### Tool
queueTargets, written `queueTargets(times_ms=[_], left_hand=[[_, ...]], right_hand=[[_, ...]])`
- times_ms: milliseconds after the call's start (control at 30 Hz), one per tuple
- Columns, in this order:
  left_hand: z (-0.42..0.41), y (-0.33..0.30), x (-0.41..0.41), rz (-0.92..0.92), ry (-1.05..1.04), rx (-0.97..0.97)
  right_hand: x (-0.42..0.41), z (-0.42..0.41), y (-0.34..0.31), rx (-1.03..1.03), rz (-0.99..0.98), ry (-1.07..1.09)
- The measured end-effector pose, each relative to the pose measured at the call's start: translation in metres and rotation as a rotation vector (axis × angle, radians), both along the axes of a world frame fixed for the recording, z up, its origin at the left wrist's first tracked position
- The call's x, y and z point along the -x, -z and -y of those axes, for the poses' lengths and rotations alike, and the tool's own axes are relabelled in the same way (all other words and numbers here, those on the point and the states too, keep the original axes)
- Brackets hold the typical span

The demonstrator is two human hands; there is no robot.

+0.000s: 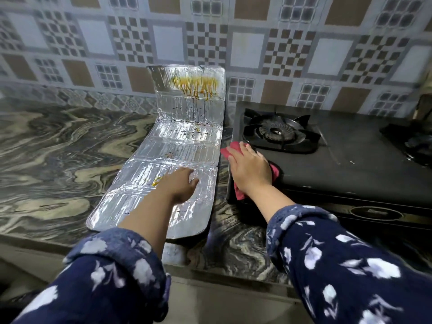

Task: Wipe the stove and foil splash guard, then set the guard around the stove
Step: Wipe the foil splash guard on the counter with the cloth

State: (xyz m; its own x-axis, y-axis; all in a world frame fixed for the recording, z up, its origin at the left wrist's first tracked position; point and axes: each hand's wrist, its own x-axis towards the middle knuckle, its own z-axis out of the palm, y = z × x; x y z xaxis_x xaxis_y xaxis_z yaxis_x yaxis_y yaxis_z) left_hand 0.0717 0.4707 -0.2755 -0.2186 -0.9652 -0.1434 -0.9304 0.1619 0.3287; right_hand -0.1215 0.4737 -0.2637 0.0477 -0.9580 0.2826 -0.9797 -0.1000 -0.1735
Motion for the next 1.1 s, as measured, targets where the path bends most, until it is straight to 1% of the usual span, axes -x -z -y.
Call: queueTargets(times_ms=[167,300,500,633,700,800,900,1000,1100], left_hand=[[0.013,0.006,-0.034,-0.028,-0.003,-0.015],[0.010,0.016,-0.080,-0.024,-0.052,-0.015],[-0.013,0.053,-0.161,-0.012,-0.220,-0.057],[-0.031,0.079,-0.195,0.001,-0.316,-0.037],[-0.038,0.094,-0.205,0.007,-0.343,-0.050],[-0.046,0.111,-0.211,0.071,-0.339,-0.043],[-0.052,0.118,-0.211,0.117,-0.327,0.031],[-0.052,0.123,-0.211,0.180,-0.330,0.102],[-0.050,0.127,-0.210,0.182,-0.339,0.135]], right_hand=[[-0.037,0.012,-0.009,-0.076,-0.048,-0.161],[-0.085,0.013,-0.005,-0.062,0.004,-0.252],[-0.152,0.010,0.027,-0.241,0.015,-0.383],[-0.199,-0.002,0.059,-0.272,0.012,-0.585],[-0.219,-0.004,0.077,-0.272,0.014,-0.676],[-0.234,-0.002,0.104,-0.336,-0.088,-0.728],[-0.235,0.000,0.122,-0.388,-0.152,-0.774],[-0.235,0.002,0.131,-0.380,-0.175,-0.798],[-0.240,0.011,0.134,-0.367,-0.175,-0.811]])
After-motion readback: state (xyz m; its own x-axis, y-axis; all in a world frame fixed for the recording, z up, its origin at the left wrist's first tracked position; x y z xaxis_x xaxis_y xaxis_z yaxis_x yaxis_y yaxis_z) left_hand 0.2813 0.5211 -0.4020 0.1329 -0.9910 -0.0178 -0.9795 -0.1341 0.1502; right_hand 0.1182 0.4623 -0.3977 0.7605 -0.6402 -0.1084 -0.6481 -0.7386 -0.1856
